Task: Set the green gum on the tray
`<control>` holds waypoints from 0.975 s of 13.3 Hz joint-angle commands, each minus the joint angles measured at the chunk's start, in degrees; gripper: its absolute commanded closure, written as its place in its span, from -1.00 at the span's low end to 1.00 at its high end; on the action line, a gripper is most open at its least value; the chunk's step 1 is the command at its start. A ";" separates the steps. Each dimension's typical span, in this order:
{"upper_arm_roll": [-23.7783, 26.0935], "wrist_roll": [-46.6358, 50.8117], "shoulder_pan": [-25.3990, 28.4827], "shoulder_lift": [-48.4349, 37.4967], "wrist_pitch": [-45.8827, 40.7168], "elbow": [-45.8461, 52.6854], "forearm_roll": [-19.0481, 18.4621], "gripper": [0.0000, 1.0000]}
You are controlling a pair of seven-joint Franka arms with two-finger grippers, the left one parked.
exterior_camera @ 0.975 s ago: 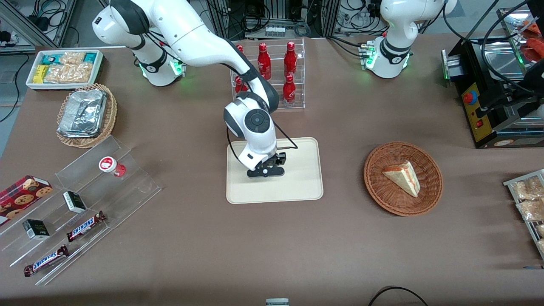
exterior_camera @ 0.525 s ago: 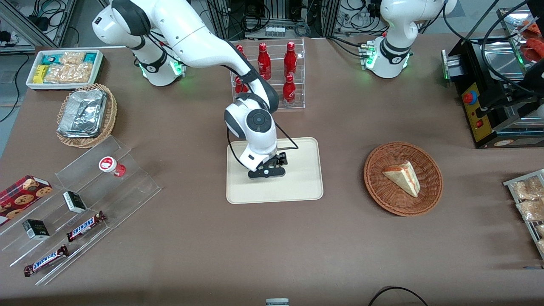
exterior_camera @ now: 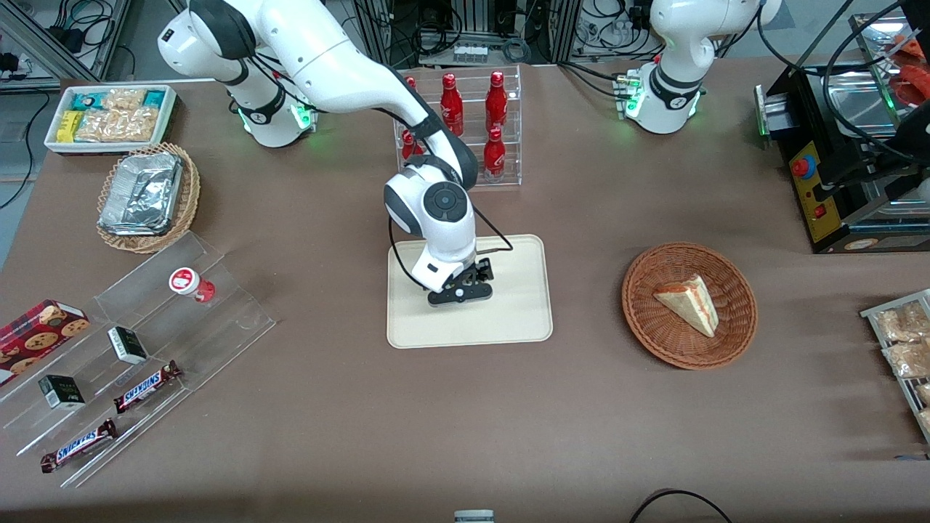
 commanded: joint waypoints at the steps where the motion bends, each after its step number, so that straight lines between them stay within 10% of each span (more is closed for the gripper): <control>1: -0.34 -1.76 -0.56 -5.75 -7.29 0.06 -0.97 -1.00; 13: -0.69 -26.61 -15.13 -22.98 -34.12 -0.38 -0.36 -1.00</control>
